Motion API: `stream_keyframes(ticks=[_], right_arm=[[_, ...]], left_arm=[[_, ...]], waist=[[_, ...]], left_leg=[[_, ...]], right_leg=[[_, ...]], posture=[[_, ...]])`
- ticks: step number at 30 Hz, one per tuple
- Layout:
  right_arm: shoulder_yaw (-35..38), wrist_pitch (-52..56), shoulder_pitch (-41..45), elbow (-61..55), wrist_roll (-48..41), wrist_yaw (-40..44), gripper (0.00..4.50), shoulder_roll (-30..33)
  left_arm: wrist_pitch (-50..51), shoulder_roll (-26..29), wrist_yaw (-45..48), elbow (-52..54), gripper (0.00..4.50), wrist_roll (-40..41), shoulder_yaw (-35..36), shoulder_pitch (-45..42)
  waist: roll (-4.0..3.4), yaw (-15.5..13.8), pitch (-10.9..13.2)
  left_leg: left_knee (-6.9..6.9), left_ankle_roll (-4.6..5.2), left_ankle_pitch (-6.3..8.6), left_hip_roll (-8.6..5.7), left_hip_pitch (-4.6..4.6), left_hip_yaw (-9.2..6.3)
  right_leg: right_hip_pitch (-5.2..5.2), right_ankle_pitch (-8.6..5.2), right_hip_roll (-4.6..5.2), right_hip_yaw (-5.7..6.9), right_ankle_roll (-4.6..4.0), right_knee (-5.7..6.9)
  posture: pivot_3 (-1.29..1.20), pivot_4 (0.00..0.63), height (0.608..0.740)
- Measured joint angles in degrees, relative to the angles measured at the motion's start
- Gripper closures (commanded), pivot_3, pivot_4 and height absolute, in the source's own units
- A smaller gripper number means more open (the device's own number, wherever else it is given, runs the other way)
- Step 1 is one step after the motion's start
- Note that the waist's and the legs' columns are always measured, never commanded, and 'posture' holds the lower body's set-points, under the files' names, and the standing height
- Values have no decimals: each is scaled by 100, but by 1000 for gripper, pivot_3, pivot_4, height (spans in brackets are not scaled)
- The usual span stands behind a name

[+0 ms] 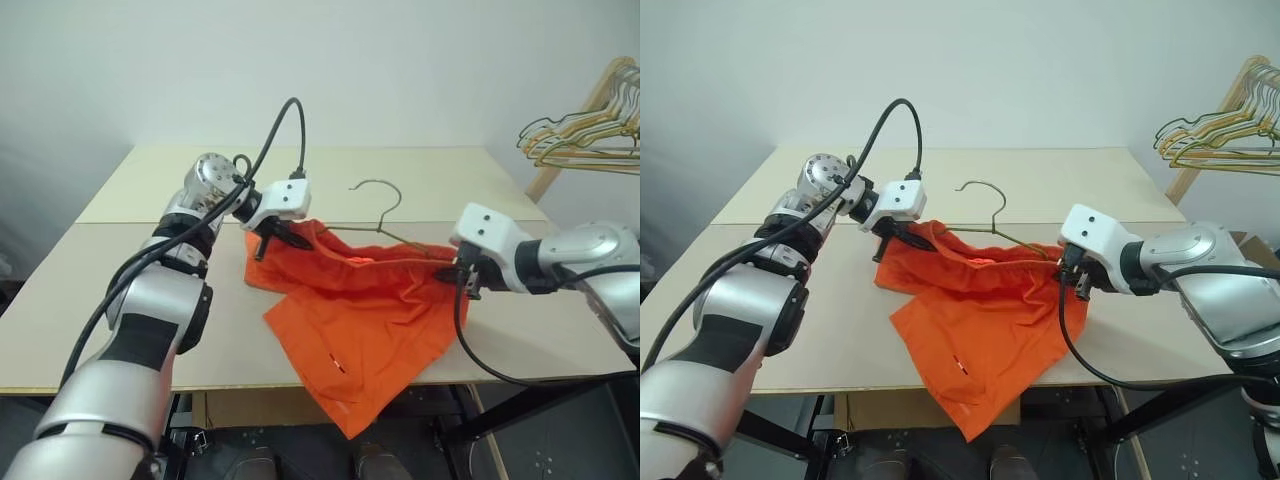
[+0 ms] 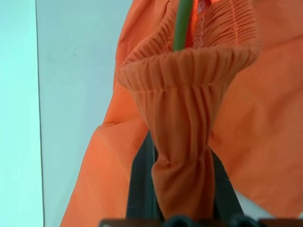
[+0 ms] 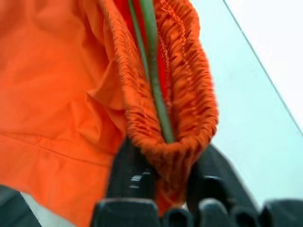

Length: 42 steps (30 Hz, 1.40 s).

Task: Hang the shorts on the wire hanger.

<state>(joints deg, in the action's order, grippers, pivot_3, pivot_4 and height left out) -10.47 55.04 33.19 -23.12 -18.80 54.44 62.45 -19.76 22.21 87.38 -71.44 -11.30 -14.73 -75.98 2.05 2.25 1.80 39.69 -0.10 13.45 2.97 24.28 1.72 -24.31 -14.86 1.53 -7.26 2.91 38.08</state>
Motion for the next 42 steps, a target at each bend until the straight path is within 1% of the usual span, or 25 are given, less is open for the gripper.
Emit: stream_keyframes(ticks=[1, 5, 7, 8, 10, 12, 14, 16, 19, 20, 23, 25, 26, 29, 31, 33, 35, 37, 40, 42], right_arm=[[0, -13, -5, -14, -15, 42, 4475, 0], [72, -22, -85, -69, -115, 174, 4475, 1], [154, -22, -174, -115, -193, 216, 4500, 2], [240, -20, -248, -131, -265, 238, 4500, 2], [396, 12, -394, -206, -404, 265, 4500, 1], [622, 69, -614, -308, -541, 260, 4500, 3], [958, 243, -954, -438, -705, 208, 4500, 3], [1330, 498, -1335, -568, -868, 99, 4500, -25], [2016, 956, -1973, -790, -1072, -208, 4500, -230], [2280, 1134, -2199, -877, -1122, -332, 4500, -344], [3062, 1732, -2762, -1182, -1242, -756, 4500, -800], [3660, 2219, -3000, -1438, -1302, -1041, 4500, -1226], [4043, 2559, -3129, -1628, -1319, -1209, 4500, -1459], [4834, 3309, -3232, -2005, -1304, -1535, 4500, -1908], [5316, 3603, -3404, -2213, -1279, -1819, 4500, -2186], [5743, 3700, -3634, -2276, -1205, -2238, 4500, -2573], [6075, 3702, -3778, -2258, -1116, -2642, 4500, -2887], [6412, 3702, -3828, -2218, -1015, -3059, 4500, -3154], [6817, 3702, -3771, -2117, -891, -3640, 4500, -3305], [7015, 3702, -3600, -1990, -804, -4001, 4500, -3323]], left_arm=[[-10, 13, 17, 0, 4500, -1, 0, 0], [-229, 46, 54, 0, 4500, -2, 1, 3], [-374, 58, 45, 0, 3985, -1, 24, 6], [-388, 47, 39, -1, 3803, 20, 82, 6], [-382, 39, 48, -2, 3098, 131, 238, 2], [-333, 29, 118, -8, 2491, 259, 375, -10], [-239, 43, 221, -9, 1795, 400, 527, -38], [-137, 110, 305, -9, 1192, 500, 667, -81], [-74, 279, 323, -5, 227, 662, 845, -99], [-24, 311, 288, -2, 66, 708, 921, -106], [133, 386, -75, 41, 66, 882, 1194, -112], [440, 377, -335, 107, 66, 1118, 1481, -114], [724, 339, -412, 212, 66, 1325, 1667, -114], [1659, 161, -497, 797, 66, 1931, 2073, -62], [2413, -52, -676, 1691, 66, 2402, 2299, 220], [3323, -384, -1211, 3037, 66, 2967, 2495, 856], [4237, -643, -1708, 4265, 66, 3463, 2538, 1491], [4878, -780, -2050, 5349, 66, 3865, 2477, 2044], [5415, -804, -2357, 6389, 66, 4255, 2353, 2463], [5608, -779, -2472, 6768, 66, 4416, 2314, 2580]], waist=[[0, 0, 0], [0, -11, 0], [0, -11, 0], [0, -14, 0], [0, -12, 0], [0, -12, 0], [0, -16, 0], [0, -15, 0], [1, -15, 0], [1, -16, 0], [1, -20, 0], [1, -40, 0], [1, -54, 0], [0, -77, -1], [-4, -86, -4], [-13, -59, -11], [-24, 0, -17], [-37, 56, -25], [-77, 169, -50], [-106, 210, -68]], left_leg=[[1, 0, 0, 0, 0, 0], [1, 0, 0, 0, 0, 0], [1, 0, 0, 0, 0, 0], [1, 0, 0, 0, 0, 0], [2, 0, 0, 0, -1, 0], [2, 0, 0, 0, -2, 0], [2, 0, 0, 0, -1, -1], [2, 0, 0, 0, -3, -1], [2, 0, 0, 0, -6, -2], [1, 0, 0, 0, -6, -2], [3, 0, 0, 0, -8, -5], [5, 0, 0, 0, -7, -6], [5, 0, 0, -1, -5, -6], [7, 0, 0, -1, -5, -6], [5, -1, 0, -1, -8, -6], [4, -1, 0, -1, -9, -6], [5, -1, 0, -1, -10, -6], [2, -1, 0, 0, -14, -6], [-5, -1, 0, -3, -30, -6], [-13, -1, 0, -8, -56, -6]], right_leg=[[0, 0, 0, 0, 0, 1], [2, 0, 0, 0, 0, 0], [2, 0, 0, 0, 0, 0], [2, 0, 1, 0, 0, 0], [3, 0, 1, 0, 0, 1], [4, 0, 0, 1, 0, 1], [5, 0, 1, 2, 1, 1], [5, 0, 1, 1, 1, 1], [8, 0, 0, 1, 1, 3], [8, 0, -1, 1, 1, 4], [13, -1, 0, 2, 3, 4], [14, 0, 1, 2, 5, 4], [13, -1, 2, 3, 7, 4], [14, -2, 3, 4, 10, 5], [17, -4, 4, 4, 13, 4], [17, -4, 6, 1, 13, 8], [15, -4, 5, 0, 12, 13], [15, -3, 4, -2, 11, 14], [29, -3, 3, -5, 11, 10], [54, -10, 4, -10, 19, 2]], posture=[[-9, 0, 740], [-14, 0, 740], [-15, 0, 740], [-15, 0, 740], [-15, 0, 740], [-14, 0, 740], [-13, 0, 740], [-13, 0, 740], [-12, 0, 740], [-14, 0, 740], [-17, 0, 740], [-28, 0, 740], [-32, 0, 740], [-58, 0, 740], [-74, 0, 740], [-92, 0, 740], [-99, 0, 740], [-114, 0, 740], [-127, 0, 740], [-132, 0, 740]])
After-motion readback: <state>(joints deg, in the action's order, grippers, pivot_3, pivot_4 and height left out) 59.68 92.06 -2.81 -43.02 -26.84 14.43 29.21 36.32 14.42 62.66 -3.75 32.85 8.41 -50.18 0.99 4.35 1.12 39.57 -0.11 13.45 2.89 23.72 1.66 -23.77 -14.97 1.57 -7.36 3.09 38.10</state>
